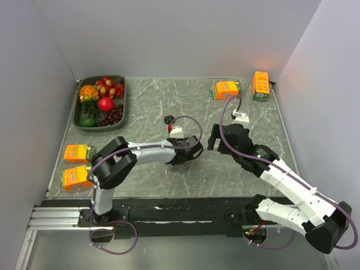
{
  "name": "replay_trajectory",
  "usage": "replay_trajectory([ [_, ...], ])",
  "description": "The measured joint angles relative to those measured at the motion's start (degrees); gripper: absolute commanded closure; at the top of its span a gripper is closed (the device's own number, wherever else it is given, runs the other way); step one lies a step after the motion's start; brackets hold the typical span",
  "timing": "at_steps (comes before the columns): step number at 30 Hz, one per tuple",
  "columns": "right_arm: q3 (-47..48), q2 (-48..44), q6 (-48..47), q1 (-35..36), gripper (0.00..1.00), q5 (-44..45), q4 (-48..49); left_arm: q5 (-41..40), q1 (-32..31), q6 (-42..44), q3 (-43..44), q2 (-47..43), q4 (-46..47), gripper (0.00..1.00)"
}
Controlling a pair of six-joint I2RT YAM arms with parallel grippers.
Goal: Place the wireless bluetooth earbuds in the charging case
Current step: Pick up the charging case at the center of the board.
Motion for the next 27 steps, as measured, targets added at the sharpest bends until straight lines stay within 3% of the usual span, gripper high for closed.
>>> replay_trajectory([
  [15,0.0,0.6,0.0,-0.1,0.01,-1.2,0.9,-1.3,-1.8,2.4,-0.2,0.2,-0.2,0.18],
  [22,-0.2,0.8,0.1,-0.1,0.01,-1.9,1.1,-1.5,-2.2,2.3,-0.1,0.3,-0.2,0.31],
  [27,-0.6,0.8,0.3,-0.1,0.01,-2.2,1.0,-1.2,-2.2,2.3,1.1,1.2,-0.5,0.47],
])
